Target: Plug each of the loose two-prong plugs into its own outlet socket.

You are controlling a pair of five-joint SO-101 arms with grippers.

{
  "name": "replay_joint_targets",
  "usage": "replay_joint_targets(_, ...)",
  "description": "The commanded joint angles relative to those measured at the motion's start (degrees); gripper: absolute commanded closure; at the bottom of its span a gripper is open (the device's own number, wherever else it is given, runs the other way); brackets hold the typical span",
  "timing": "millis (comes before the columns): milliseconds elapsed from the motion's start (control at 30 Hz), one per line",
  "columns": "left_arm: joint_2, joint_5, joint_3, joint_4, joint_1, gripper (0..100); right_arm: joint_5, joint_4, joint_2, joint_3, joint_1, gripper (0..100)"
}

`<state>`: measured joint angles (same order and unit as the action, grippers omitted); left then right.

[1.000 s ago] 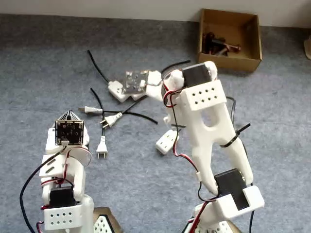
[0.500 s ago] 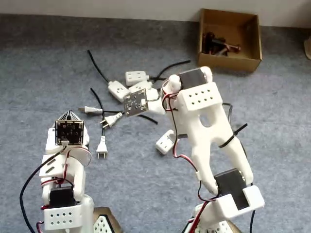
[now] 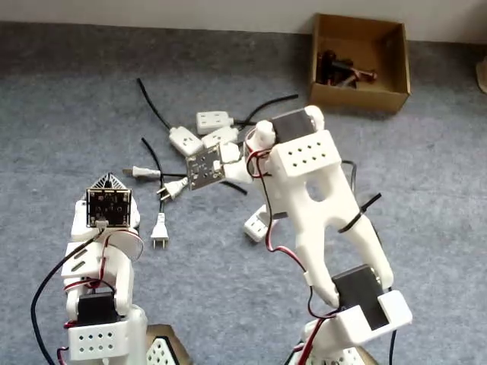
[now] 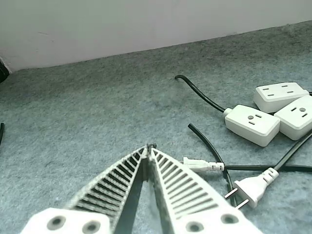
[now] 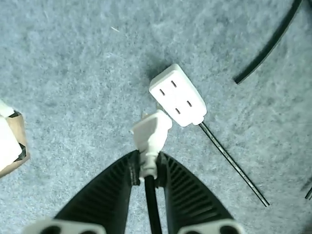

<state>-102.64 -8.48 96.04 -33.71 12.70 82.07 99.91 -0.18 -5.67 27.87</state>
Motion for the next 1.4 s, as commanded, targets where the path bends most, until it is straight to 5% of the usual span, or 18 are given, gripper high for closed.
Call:
replay_joint_targets(0, -0.66, -0.44, 1.10, -0.26, 0.40, 99, 0.53, 0.84, -2.68, -0.48, 2.33, 99.3)
replay_joint_targets(1367, -0.66, -0.44, 1.10, -0.26, 0.13, 99, -4.66, -6.55, 6.55, -0.57, 0.13, 99.3)
